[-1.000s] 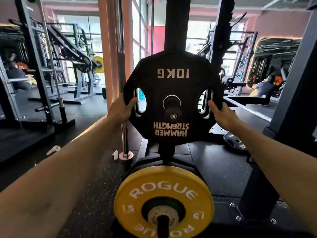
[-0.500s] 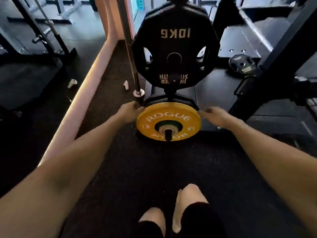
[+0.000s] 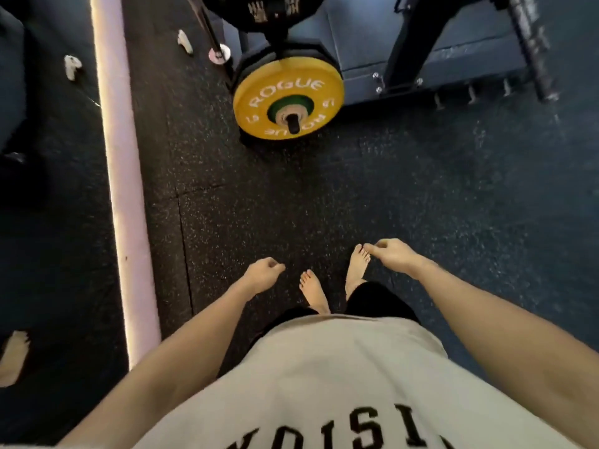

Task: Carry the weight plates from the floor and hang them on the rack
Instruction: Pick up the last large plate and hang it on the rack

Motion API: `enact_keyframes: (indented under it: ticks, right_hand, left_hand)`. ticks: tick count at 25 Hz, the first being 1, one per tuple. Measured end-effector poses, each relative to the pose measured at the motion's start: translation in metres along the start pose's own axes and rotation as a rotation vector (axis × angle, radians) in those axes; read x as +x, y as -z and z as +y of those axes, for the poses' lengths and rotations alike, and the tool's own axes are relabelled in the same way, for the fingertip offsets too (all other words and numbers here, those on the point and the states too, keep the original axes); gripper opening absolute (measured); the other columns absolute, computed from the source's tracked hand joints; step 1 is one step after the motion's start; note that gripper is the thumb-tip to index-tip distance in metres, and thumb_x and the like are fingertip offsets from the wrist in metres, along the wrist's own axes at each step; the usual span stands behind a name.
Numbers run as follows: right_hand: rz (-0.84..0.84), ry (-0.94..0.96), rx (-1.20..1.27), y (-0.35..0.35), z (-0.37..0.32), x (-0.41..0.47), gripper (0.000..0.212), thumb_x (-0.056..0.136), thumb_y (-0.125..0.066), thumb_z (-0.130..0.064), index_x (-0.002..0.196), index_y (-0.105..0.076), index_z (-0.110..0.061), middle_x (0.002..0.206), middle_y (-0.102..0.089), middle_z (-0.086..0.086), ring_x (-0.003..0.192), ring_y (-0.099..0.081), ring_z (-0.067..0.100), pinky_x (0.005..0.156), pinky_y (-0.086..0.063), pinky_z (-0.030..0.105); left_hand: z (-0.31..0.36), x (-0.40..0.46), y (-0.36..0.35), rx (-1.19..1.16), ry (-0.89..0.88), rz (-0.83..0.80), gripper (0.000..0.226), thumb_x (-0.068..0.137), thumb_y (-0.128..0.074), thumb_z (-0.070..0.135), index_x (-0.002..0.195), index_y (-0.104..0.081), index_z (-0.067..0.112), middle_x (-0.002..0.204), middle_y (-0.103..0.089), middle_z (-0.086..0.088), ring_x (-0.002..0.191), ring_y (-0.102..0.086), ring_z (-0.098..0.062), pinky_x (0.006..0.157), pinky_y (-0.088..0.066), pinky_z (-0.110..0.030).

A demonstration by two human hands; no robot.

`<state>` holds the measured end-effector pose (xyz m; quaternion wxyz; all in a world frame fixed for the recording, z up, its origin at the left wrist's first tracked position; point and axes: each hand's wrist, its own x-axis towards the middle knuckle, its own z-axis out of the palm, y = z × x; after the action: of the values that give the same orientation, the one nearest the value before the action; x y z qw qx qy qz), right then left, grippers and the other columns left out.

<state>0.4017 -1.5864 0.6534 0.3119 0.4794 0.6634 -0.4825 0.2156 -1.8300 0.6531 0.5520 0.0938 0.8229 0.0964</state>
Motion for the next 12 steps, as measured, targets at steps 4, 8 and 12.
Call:
enact_keyframes:
  ticks: [4, 8, 12]
  right_hand:
    - [0.000, -0.082, 0.158, -0.029, 0.076, -0.032, 0.037, 0.094, -0.056, -0.049, 0.103, -0.066, -0.015, 0.110, -0.068, 0.008, 0.097, -0.061, 0.022, 0.081, -0.046, 0.033]
    - [0.104, -0.176, 0.449, -0.016, 0.155, -0.063, 0.027, 0.095, -0.057, -0.042, 0.089, -0.064, -0.017, 0.097, -0.069, 0.007, 0.082, -0.061, 0.019, 0.068, -0.045, 0.030]
    - [0.239, -0.249, 0.755, 0.008, 0.247, -0.089, 0.024, 0.094, -0.061, -0.037, 0.088, -0.065, -0.014, 0.090, -0.067, 0.009, 0.074, -0.058, 0.019, 0.060, -0.043, 0.027]
  left_hand:
    - [-0.005, -0.013, -0.054, 0.117, 0.043, -0.136, 0.038, 0.097, -0.054, 0.038, 0.123, -0.062, 0.012, 0.122, -0.065, -0.009, 0.112, -0.060, -0.026, 0.094, -0.047, -0.033]
    - [0.054, -0.003, -0.081, 0.321, -0.029, -0.192, 0.037, 0.098, -0.052, 0.037, 0.125, -0.059, 0.014, 0.121, -0.063, -0.009, 0.110, -0.060, -0.025, 0.097, -0.048, -0.036]
    - [0.144, 0.003, -0.126, 0.495, -0.150, -0.216, 0.032, 0.097, -0.055, 0.031, 0.125, -0.059, 0.015, 0.122, -0.063, -0.009, 0.113, -0.060, -0.026, 0.090, -0.048, -0.035]
